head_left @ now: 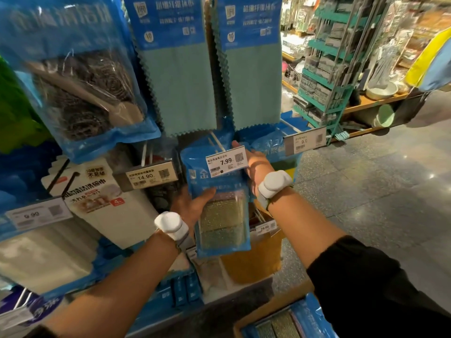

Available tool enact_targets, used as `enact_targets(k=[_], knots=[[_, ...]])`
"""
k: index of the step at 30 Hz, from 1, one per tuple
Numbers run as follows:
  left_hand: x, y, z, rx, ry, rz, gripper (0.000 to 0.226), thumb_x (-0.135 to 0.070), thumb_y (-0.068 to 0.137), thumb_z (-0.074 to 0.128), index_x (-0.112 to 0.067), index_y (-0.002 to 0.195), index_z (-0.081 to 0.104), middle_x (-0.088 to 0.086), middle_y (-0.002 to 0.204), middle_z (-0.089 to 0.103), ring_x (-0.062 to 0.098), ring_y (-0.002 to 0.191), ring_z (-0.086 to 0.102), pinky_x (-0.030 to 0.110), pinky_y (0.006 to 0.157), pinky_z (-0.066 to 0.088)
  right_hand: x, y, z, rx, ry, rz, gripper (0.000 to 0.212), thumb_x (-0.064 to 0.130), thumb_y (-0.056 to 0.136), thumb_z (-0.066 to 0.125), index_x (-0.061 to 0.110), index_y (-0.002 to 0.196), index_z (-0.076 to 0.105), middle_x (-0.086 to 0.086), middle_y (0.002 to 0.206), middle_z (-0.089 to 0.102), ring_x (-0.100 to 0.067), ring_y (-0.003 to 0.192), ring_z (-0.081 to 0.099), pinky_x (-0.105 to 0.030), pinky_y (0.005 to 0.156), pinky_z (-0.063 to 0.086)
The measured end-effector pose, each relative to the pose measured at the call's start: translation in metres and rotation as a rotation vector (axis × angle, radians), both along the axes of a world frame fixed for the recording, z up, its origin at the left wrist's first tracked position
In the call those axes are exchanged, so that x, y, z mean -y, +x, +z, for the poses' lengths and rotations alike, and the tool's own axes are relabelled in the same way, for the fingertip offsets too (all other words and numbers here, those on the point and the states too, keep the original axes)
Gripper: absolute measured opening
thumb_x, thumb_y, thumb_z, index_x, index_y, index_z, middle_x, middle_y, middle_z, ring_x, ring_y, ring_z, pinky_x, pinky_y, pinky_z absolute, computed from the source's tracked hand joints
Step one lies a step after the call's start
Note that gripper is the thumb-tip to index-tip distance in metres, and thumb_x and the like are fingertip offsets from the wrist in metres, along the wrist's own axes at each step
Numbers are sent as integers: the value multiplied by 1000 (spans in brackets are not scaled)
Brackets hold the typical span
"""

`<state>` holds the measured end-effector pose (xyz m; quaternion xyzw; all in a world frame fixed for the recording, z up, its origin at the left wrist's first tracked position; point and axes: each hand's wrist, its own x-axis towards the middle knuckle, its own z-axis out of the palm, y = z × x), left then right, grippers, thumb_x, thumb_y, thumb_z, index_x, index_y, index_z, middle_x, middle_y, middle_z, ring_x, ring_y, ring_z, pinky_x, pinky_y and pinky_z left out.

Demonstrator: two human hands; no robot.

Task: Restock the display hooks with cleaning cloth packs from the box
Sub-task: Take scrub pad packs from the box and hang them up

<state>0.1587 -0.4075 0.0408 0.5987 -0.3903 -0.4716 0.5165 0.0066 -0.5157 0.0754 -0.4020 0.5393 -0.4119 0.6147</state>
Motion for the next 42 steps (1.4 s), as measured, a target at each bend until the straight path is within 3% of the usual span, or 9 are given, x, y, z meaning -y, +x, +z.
enact_targets(k=[4, 7, 9, 14, 19, 21, 24, 26, 42], knots=[[43, 21, -13, 192, 10, -44, 34, -38, 88, 79, -42, 121, 69, -23, 116, 74, 1, 108, 70, 33, 97, 56, -10, -7, -2, -92, -46, 107, 30, 32, 100, 55, 9, 116, 66, -17, 131, 65, -31, 115, 62, -31, 88, 52], [71, 19, -9, 375, 135, 22, 58, -33, 96, 70, -11, 146, 51, 10, 142, 62, 28, 130, 59, 42, 109, 47, -5, -17, -19, -188, -1, 82, 39, 26, 105, 46, 4, 136, 55, -17, 138, 58, -32, 120, 56, -25, 80, 36], [83, 21, -11, 492, 212, 63, 56, -28, 101, 60, 1, 147, 46, 21, 150, 51, 38, 137, 49, 44, 113, 39, -6, -18, -25, -184, 24, 66, 45, 30, 103, 51, 6, 140, 53, -13, 130, 60, -28, 99, 58, -29, 79, 39], [85, 30, -21, 361, 101, -23, 86, -55, 82, 68, -19, 155, 41, -13, 149, 39, 6, 137, 34, 25, 113, 26, -10, -29, -50, -60, 107, -12, 57, 38, 87, 68, 11, 136, 56, -7, 123, 65, -19, 96, 66, -33, 84, 52], [75, 14, -46, 364, 227, 128, 60, -42, 96, 67, -4, 142, 56, 18, 147, 55, 38, 136, 51, 43, 113, 41, -21, -49, -68, -44, 180, -52, 9, 31, 96, 63, 24, 100, 67, 9, 76, 73, -3, 63, 65, -21, 60, 49], [67, 0, -63, 280, 338, 70, 48, -55, 89, 67, -17, 118, 73, 13, 129, 69, 39, 126, 59, 49, 109, 44, -32, -58, -74, -32, 191, -66, 12, 29, 96, 62, 20, 98, 70, 6, 78, 74, -10, 69, 67, -23, 62, 48], [49, -39, -96, 164, 466, -12, 37, -44, 82, 70, -16, 59, 63, 1, 50, 63, 31, 67, 60, 36, 59, 45, -61, -82, -91, 9, 163, -109, 16, 24, 95, 64, 15, 106, 72, -5, 99, 75, -16, 73, 64, -23, 57, 44], [30, -83, -114, 245, 431, -184, 40, -34, 89, 67, -15, 54, 64, 0, 48, 59, 24, 55, 54, 32, 53, 43, -86, -111, -113, -50, 154, -174, 13, 23, 96, 62, 16, 103, 71, -3, 94, 74, -12, 72, 66, -19, 53, 49], [-114, -216, -337, 746, 570, -1049, 25, -29, 97, 67, -6, 106, 72, 12, 99, 66, 25, 93, 61, 27, 77, 44, -299, -228, -461, -210, 636, -568, 25, 31, 79, 68, 20, 62, 53, -2, 63, 49, -22, 64, 48, -35, 65, 37]])
